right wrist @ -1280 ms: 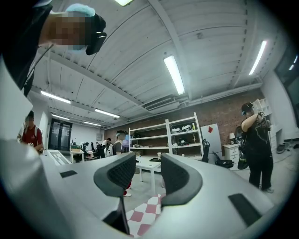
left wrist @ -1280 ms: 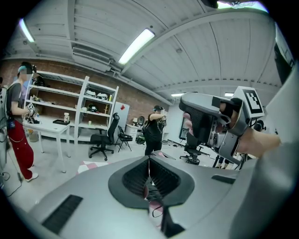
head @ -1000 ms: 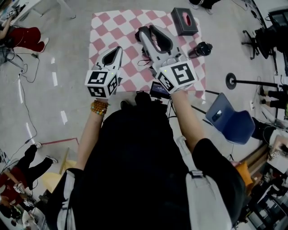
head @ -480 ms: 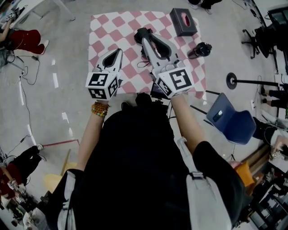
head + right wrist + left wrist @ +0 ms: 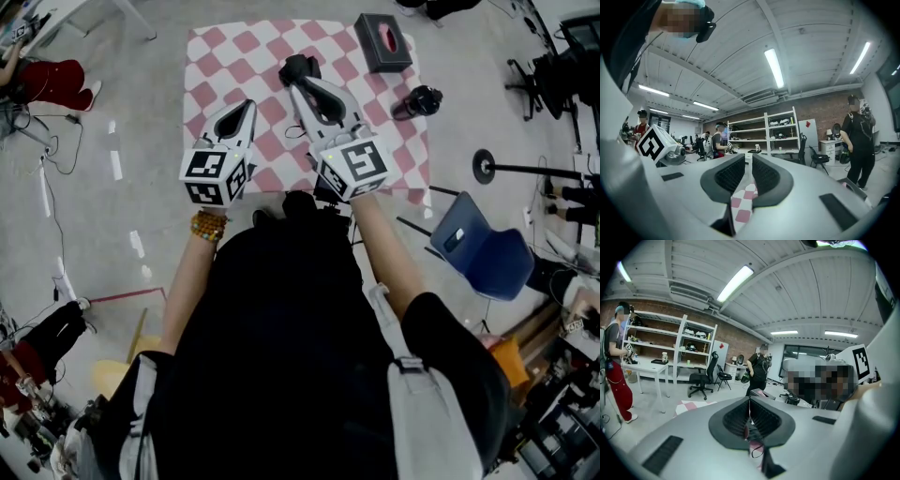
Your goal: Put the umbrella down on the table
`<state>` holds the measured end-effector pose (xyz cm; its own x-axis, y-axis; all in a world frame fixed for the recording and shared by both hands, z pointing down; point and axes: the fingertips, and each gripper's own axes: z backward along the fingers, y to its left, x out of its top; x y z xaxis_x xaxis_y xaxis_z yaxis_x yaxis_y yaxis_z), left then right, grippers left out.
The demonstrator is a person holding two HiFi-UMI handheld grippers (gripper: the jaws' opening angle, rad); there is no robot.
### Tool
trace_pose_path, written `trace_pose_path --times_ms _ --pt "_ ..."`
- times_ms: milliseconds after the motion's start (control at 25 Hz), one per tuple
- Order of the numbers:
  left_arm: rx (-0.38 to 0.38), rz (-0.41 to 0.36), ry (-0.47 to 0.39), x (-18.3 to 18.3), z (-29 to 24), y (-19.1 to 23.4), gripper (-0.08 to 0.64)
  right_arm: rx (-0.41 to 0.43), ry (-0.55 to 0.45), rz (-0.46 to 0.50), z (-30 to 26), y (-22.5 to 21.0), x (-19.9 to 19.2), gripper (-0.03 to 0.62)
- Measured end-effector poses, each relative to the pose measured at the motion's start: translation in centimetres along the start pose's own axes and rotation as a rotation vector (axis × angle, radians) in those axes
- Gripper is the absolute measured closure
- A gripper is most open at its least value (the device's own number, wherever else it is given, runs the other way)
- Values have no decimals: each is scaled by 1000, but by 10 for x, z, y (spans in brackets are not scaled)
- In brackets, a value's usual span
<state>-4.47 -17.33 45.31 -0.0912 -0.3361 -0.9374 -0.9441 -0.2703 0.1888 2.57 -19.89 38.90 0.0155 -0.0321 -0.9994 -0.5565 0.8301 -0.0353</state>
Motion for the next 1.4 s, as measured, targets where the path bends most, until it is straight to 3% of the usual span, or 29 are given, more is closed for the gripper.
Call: trace_pose_path --times_ms 1400 --pt "-17 22 35 -17 -7 -8 546 -22 100 -36 8 -12 -40 558"
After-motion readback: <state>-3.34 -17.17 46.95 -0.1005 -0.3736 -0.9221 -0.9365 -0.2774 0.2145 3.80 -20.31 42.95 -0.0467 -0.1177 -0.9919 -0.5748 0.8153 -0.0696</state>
